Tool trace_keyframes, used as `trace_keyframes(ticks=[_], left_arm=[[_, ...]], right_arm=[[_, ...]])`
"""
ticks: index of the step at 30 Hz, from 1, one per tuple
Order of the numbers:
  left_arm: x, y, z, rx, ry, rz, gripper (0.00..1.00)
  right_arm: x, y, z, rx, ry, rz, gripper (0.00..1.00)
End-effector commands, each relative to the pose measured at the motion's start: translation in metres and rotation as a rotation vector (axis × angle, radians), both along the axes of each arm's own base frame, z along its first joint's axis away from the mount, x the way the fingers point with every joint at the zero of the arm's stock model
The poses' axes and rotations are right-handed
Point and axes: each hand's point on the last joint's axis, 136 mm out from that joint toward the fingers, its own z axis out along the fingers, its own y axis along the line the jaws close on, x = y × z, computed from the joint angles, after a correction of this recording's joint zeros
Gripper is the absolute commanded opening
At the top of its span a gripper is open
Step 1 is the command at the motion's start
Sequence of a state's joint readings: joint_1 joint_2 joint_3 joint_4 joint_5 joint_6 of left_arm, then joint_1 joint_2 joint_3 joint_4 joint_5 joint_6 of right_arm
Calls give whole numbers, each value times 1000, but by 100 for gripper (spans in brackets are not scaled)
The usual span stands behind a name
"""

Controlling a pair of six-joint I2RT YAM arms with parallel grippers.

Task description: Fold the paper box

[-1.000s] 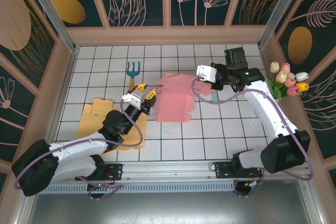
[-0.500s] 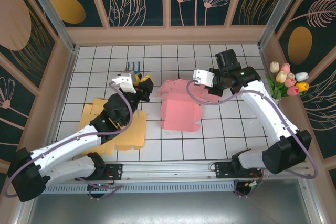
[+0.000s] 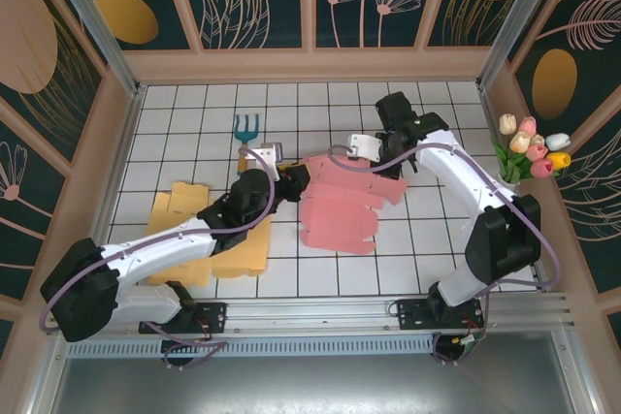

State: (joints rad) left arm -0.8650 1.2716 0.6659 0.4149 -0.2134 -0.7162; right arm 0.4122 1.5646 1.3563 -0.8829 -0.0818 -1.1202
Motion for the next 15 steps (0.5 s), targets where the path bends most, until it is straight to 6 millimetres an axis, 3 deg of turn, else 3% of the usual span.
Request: trace_keyframes(ticks=[1, 3, 7, 15], left_arm=[[7, -7, -16, 21, 39, 14, 26], [9, -13, -29, 30, 66, 0, 21], [12, -29, -48, 17, 117, -38, 20], [36, -6, -67, 22, 153, 69, 14]], right_arm=[[4, -1, -1, 0, -26, 4, 0], [4, -2, -3, 0, -45, 8, 0], [3, -11, -13, -44, -95, 27, 0], [-5, -24, -10, -75, -244, 115, 0]])
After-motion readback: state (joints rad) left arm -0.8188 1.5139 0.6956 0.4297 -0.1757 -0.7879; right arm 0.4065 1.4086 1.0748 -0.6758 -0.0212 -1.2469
